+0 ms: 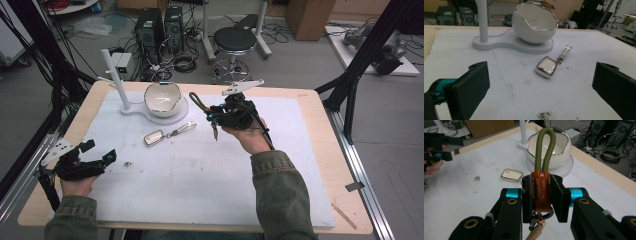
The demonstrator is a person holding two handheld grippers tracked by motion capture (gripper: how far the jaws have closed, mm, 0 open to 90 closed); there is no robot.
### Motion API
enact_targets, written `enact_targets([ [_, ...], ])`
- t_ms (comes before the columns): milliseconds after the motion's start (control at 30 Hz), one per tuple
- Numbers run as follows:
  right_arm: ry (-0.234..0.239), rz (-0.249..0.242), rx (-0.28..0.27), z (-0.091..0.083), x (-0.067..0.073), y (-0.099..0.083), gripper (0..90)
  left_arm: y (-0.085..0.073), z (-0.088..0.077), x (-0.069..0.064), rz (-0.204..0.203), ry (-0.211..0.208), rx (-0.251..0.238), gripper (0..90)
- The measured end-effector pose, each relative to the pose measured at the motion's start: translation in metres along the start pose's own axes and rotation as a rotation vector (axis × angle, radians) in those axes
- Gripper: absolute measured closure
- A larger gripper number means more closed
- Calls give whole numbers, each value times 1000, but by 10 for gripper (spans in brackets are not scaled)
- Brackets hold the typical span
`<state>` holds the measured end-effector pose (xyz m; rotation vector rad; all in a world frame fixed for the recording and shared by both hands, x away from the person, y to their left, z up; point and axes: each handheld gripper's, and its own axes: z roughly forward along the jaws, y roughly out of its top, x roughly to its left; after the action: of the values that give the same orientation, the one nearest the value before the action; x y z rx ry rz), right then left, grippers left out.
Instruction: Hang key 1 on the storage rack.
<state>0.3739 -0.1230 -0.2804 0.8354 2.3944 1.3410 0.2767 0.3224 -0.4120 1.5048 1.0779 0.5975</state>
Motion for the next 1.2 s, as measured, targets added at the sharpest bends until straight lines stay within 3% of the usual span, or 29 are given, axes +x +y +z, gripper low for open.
enact_targets([
  [1200,64,-56,-7,56,16,57,725,0,1,2,-5,0,-5,17],
])
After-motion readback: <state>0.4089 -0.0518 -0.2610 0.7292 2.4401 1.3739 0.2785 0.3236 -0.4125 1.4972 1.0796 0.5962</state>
